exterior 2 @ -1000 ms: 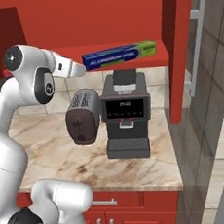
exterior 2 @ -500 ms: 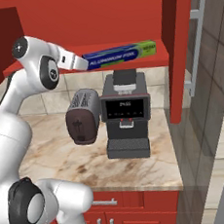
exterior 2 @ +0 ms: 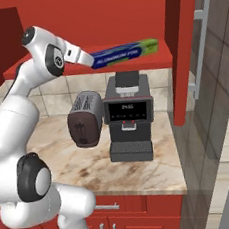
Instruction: Retrieve the tupperware and aluminum foil from the cabinet and place them on the dining counter near the plate with tomato and onion to prepare for storing leftovers.
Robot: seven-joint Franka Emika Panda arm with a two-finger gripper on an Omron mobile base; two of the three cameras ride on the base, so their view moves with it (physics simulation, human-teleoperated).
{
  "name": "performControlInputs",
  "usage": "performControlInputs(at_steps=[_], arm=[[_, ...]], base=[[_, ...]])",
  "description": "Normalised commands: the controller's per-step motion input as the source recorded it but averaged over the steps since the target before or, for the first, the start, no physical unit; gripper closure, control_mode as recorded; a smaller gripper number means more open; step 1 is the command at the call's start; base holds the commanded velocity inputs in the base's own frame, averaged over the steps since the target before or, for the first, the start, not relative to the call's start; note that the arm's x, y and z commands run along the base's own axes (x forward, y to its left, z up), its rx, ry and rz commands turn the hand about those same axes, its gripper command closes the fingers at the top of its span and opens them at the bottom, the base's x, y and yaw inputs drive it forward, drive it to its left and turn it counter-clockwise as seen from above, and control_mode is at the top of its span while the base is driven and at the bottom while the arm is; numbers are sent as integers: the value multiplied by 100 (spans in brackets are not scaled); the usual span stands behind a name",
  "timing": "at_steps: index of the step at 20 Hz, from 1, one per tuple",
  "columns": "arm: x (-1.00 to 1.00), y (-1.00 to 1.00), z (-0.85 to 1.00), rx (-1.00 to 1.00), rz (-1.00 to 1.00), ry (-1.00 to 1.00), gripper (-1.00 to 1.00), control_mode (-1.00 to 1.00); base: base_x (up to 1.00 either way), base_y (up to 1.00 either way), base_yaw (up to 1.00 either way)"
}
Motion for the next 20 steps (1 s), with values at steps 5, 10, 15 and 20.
performControlInputs(at_steps=[5, 10, 15, 20], arm=[[6, -31, -11, 0, -13, 0, -100, -100], [-22, -24, -27, 0, -14, -1, -100, -100], [-7, -29, -15, 0, -13, -2, -100, -100], [22, -49, 0, 1, -3, 0, -100, -100]], base=[[0, 0, 0], [0, 0, 0], [0, 0, 0], [0, 0, 0]])
